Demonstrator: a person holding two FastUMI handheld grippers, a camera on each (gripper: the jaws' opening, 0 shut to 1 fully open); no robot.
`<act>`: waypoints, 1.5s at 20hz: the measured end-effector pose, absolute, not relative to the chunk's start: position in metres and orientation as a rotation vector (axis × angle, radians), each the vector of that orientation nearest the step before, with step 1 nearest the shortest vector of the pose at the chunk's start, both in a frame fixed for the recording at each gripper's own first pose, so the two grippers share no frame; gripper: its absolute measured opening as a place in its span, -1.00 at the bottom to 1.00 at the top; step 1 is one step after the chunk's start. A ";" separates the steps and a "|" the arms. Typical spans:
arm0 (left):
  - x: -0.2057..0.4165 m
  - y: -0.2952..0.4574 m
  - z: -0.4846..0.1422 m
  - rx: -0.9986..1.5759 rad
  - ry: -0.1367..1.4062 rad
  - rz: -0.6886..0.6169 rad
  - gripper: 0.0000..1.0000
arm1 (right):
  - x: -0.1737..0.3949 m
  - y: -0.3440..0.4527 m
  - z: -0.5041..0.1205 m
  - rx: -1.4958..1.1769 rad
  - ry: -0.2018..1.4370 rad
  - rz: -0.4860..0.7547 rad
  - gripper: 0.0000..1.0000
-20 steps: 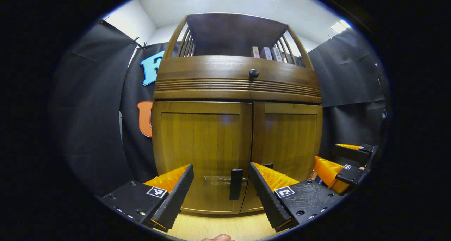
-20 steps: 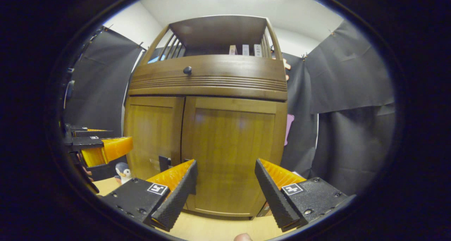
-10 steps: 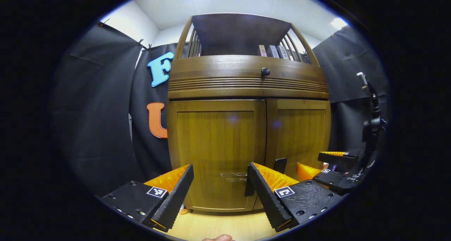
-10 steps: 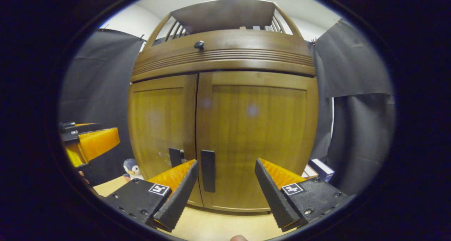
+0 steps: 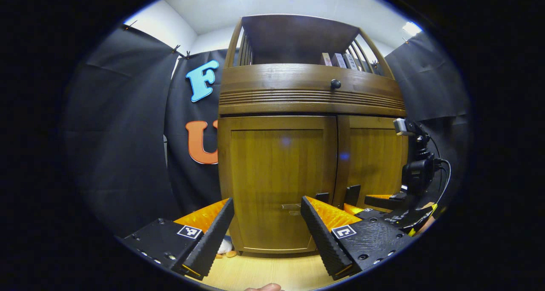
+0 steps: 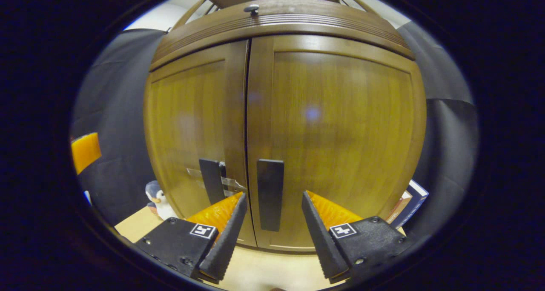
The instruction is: Open the right door of the double-door shoe cabinet with the right hand, and open the left door with the left hand.
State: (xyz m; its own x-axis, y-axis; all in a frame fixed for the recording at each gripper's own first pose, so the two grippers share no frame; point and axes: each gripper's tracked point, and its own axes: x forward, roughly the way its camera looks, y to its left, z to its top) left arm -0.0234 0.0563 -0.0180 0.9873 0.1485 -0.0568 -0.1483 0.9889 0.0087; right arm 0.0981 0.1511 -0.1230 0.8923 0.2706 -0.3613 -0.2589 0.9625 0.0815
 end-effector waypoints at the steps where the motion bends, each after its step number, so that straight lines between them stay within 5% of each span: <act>1: -0.025 0.060 -0.018 0.004 0.061 0.154 0.69 | 0.103 0.152 -0.125 0.030 0.383 0.269 0.59; 2: -0.025 0.063 -0.019 0.001 0.063 0.157 0.90 | 0.107 0.154 -0.126 0.031 0.386 0.268 0.55; 13: -0.031 0.076 -0.022 -0.002 0.078 0.177 0.90 | 0.124 0.164 -0.147 0.044 0.422 0.227 -0.22; 30: -0.040 0.026 -0.031 0.010 0.117 0.109 0.89 | 0.073 0.148 -0.141 0.088 0.445 0.356 -0.36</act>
State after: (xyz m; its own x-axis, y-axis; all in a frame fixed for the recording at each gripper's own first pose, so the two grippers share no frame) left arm -0.0401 0.0256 -0.0314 0.9872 0.1096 -0.1158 -0.1084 0.9940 0.0164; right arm 0.0730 0.1485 -0.1409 0.8419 0.3559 -0.4056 -0.3178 0.9345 0.1603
